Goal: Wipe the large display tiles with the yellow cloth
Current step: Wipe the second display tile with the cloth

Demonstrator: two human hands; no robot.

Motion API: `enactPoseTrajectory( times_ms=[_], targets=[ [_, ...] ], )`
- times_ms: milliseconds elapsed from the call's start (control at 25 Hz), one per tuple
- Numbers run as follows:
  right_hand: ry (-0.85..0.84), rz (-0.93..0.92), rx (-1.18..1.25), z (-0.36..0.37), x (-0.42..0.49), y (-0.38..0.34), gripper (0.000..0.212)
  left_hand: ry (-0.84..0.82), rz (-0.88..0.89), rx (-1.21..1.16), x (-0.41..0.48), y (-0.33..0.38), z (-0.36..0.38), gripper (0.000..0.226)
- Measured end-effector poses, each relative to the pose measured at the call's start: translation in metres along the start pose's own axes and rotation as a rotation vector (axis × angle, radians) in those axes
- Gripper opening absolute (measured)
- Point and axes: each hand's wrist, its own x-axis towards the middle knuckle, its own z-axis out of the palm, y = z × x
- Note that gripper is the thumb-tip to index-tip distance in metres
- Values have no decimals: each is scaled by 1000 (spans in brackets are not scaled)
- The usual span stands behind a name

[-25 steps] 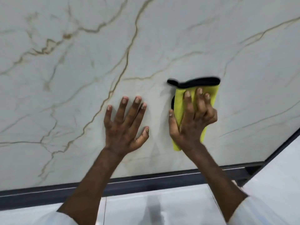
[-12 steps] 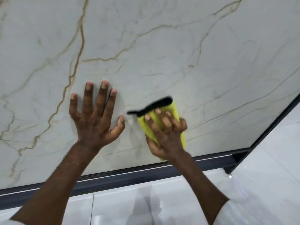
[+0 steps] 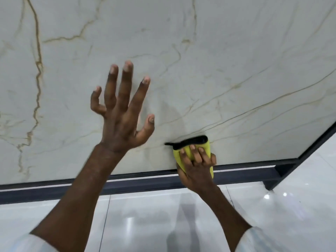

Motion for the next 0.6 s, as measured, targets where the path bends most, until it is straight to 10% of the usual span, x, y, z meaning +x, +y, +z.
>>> enactPoseTrajectory(
  times_ms=[280,600],
  targets=[
    [218,99,244,-64,143,12,76,-173,-11,155,0,7,8,74],
    [-58,18,-11,-1,-33,35,99,-90,-37,108,-3,15,27,69]
  ],
)
